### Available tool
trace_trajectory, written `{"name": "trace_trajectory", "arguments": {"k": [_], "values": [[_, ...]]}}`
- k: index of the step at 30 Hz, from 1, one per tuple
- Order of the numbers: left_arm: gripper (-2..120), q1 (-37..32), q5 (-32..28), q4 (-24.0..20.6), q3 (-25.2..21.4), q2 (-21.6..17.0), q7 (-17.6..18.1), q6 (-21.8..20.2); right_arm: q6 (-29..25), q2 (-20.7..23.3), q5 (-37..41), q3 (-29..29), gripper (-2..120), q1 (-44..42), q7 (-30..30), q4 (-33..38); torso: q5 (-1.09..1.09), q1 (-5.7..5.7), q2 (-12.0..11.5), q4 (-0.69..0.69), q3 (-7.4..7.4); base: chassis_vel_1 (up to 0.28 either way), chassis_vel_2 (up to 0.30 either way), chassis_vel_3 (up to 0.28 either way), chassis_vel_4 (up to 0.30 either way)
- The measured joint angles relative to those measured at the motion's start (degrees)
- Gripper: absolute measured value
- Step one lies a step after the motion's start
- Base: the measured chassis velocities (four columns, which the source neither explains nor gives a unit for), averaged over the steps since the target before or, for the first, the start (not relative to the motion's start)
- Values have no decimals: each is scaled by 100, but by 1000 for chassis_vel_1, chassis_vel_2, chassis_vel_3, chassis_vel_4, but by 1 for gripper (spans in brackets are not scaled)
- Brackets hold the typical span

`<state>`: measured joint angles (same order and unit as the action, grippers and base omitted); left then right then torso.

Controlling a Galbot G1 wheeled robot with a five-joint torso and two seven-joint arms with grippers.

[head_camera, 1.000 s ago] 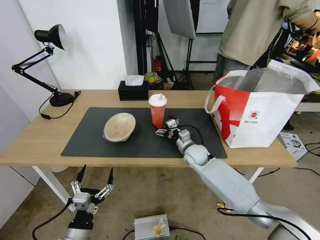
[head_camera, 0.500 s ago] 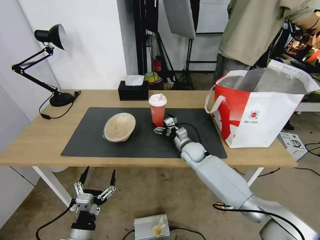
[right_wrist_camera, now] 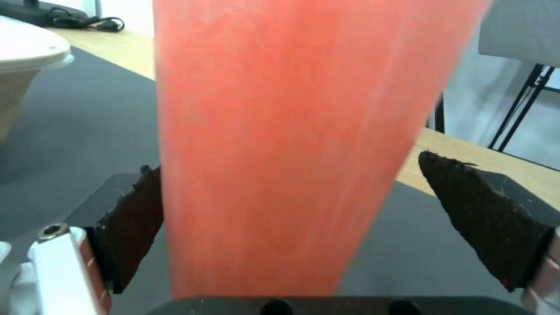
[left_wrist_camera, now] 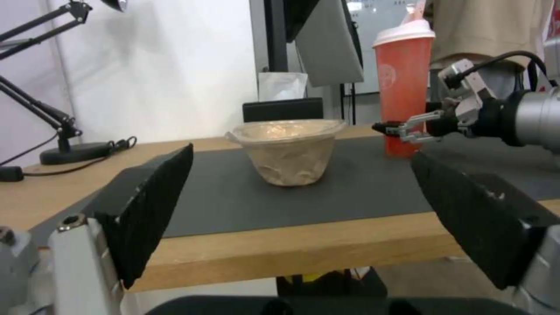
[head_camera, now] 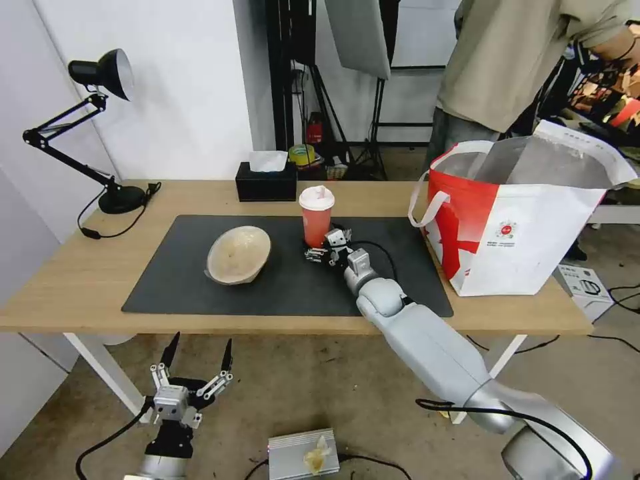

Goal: Pick up the trash from the table and place it into the takeout bag.

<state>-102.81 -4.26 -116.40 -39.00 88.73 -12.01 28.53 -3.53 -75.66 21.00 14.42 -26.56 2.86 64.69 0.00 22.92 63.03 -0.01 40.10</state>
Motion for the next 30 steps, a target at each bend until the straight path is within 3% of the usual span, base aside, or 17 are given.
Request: {"name": "trace_trajectory", "arguments": {"k": [2,17,20,30], "values": [[100,5,-2,4,-4,-2,0,0,-6,-5,-2,2,100,2,-1,-5,0,0,0,0,0,0,0,0,0],[100,37,-28,40,-19,-13,5,0,-135,1,101,-3,47,-8,-58,-22,0,-1,0,1,0,0,0,0,0],[100,29,-32,40,-18,-19,7,0,-140,36,141,13,25,-17,-37,14,1,0,0,3,1,0,0,0,0],[100,8,-36,7,-6,-63,10,0,-125,133,226,83,3,-16,71,146,3,1,-2,2,3,0,0,0,0]]}}
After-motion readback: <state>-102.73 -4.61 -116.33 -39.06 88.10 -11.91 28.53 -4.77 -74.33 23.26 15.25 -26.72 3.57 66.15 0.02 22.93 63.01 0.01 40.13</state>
